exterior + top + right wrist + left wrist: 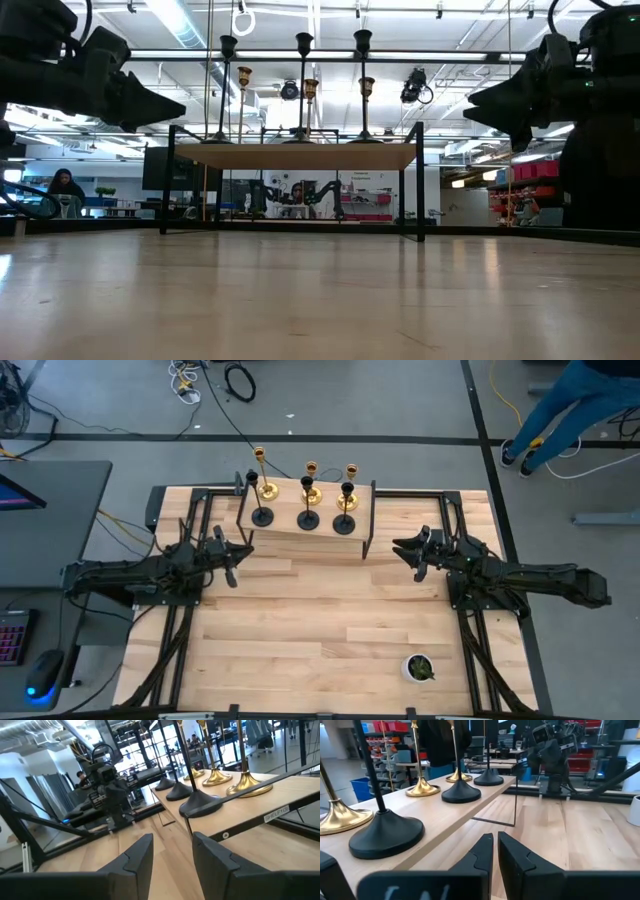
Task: Pick & Place candle stick holders
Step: Return to Home Position
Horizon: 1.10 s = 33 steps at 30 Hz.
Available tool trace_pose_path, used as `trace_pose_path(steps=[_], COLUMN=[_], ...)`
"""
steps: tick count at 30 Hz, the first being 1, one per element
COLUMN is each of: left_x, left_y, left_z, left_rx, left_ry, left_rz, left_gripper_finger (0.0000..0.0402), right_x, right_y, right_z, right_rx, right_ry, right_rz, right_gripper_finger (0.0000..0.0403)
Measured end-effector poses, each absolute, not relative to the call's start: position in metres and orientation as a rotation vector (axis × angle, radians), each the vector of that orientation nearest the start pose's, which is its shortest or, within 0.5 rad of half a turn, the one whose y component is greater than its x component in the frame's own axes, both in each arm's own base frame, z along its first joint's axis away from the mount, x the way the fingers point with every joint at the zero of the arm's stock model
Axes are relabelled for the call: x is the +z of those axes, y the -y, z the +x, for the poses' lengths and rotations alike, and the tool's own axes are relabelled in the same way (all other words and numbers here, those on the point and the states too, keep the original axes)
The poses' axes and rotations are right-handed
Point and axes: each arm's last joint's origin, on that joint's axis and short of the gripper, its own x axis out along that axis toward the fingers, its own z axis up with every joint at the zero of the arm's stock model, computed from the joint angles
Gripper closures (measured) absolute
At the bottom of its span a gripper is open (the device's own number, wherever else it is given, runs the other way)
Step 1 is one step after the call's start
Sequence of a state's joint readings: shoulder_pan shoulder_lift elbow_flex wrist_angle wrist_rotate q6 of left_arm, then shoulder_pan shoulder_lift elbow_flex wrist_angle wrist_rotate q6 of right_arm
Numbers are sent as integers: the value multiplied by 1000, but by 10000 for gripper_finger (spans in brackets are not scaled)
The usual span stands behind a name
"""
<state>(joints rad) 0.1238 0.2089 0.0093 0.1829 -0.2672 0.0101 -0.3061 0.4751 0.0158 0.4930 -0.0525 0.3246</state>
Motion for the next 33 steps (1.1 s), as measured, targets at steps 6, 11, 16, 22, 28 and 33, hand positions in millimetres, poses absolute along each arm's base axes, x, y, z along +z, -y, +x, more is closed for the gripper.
trace_pose_path(steps=[6,11,16,22,28,33], left_x=[167,166,170,181,186,186], left_y=[-21,-19,-9,1,5,7], left_z=[108,108,104,95,94,94], left_rx=[389,385,312,193,143,126], left_ry=[-19,-23,22,157,207,211], left_rz=[11,12,6,-22,-36,-38], left_gripper_finger=[370,369,369,369,369,369], right_x=[172,180,193,209,220,223], right_y=[37,31,20,10,5,0], right_z=[123,115,105,87,81,80], right_rx=[-246,-233,-192,-85,-9,63], right_ry=[68,141,278,469,583,604], right_rz=[318,308,306,311,322,339], right_gripper_finger=[266,266,266,266,266,266])
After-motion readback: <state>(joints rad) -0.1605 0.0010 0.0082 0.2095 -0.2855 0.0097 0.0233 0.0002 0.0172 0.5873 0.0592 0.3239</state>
